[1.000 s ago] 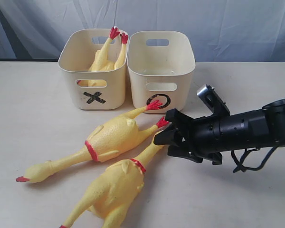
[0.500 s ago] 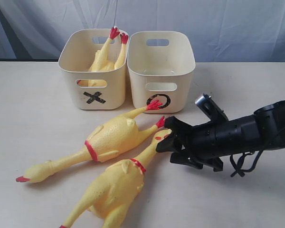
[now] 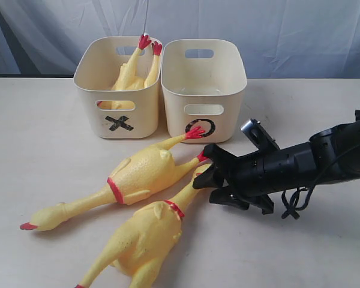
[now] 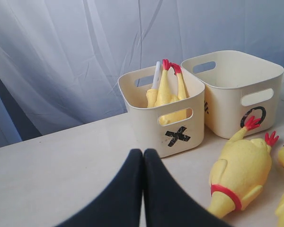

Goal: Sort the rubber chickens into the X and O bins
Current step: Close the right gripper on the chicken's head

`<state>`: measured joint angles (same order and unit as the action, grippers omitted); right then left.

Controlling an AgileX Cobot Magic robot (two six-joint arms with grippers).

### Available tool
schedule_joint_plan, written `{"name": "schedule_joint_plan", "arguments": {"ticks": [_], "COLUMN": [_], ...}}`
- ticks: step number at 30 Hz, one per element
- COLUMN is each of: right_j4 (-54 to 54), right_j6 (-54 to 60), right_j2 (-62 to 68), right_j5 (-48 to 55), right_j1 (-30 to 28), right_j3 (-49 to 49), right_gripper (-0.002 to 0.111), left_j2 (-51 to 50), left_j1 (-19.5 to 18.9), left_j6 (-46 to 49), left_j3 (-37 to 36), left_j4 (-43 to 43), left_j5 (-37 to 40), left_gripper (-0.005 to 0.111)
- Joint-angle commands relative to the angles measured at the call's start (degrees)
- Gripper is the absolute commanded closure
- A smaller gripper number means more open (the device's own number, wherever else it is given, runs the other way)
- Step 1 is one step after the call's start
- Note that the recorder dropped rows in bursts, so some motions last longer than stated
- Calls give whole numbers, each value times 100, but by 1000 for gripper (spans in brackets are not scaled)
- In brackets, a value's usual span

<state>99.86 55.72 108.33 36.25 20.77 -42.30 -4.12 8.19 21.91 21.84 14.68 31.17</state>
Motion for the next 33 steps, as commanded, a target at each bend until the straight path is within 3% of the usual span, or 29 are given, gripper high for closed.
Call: {"name": "schedule_joint_plan", "arguments": {"ticks": [1, 33], "right_j4": [8, 8], "right_j6": [-6, -327], "right_j2": [193, 743], "right_j5": [172, -404], "right_j1": [-1, 204], "right_j3": [-163, -671], "right_gripper": [62, 63], "left_j2": [42, 42], "left_j1": [-1, -1], "left_j6": [-29, -29], "left_j3": [-16, -16], "left_j4": [-30, -30], "left_j5": [-44, -44], "left_gripper": [106, 106]}}
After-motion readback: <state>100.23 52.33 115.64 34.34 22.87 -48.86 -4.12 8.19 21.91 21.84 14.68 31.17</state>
